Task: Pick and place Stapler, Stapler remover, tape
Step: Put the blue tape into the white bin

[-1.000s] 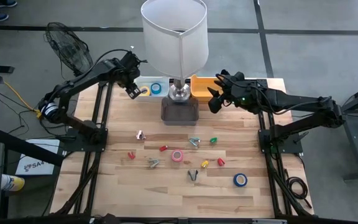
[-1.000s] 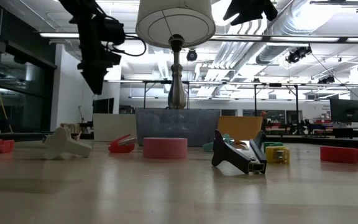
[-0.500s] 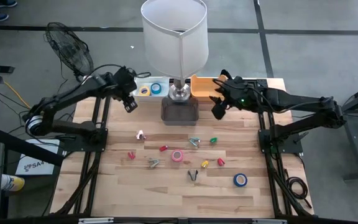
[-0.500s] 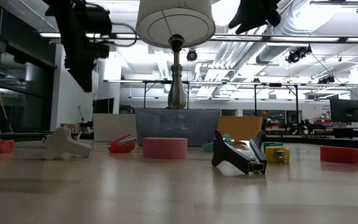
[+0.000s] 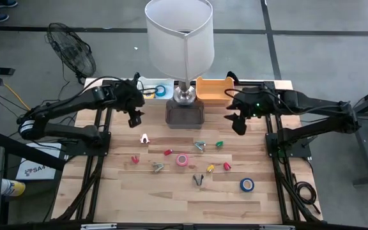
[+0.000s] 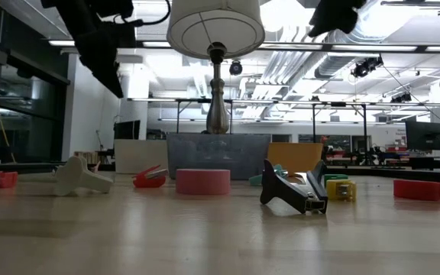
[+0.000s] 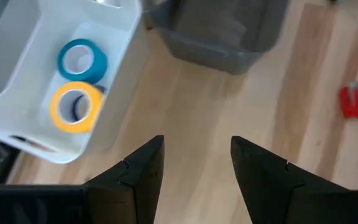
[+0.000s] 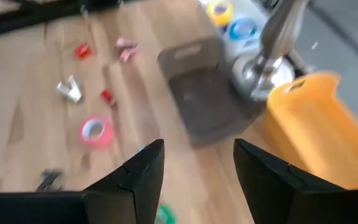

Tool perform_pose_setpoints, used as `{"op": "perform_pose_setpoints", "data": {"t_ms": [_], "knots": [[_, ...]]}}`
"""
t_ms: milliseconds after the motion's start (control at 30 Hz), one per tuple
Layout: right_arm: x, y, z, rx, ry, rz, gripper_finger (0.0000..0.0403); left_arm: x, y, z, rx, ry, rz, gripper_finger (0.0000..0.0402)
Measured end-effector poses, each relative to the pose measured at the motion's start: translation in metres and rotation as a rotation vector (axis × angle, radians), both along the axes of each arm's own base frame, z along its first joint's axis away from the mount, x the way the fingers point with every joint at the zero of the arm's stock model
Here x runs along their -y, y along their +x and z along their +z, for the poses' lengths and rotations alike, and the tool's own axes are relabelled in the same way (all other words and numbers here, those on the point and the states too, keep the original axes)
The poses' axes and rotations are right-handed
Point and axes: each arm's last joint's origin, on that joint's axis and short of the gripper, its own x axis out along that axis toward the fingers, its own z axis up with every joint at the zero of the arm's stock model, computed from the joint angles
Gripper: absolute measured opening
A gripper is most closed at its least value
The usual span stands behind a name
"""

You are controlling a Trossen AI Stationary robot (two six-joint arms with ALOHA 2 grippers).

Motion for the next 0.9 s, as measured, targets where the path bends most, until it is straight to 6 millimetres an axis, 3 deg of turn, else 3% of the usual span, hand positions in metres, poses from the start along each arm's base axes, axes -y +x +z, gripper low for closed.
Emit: {"op": "perform_pose_setpoints", "data": {"t_ms": [400, 667, 900], "knots": [[-0.021, -0.012, -0.012, -0.172, 0.117, 0.084, 0.0185, 0.043, 0.012, -0.004, -0.033, 0.007, -0.064, 0.0182], [-0.041, -0.024, -0.020, -0.306, 0.106, 0.033, 0.0185, 0.069, 0.019, -0.035, 0.003, -0.071, -0.125, 0.0182], [-0.059, -0.030, -0.022, -0.317, 0.246, -0.097, 0.0185, 0.089, 0.027, -0.055, 0.129, -0.115, -0.171, 0.0182]]}}
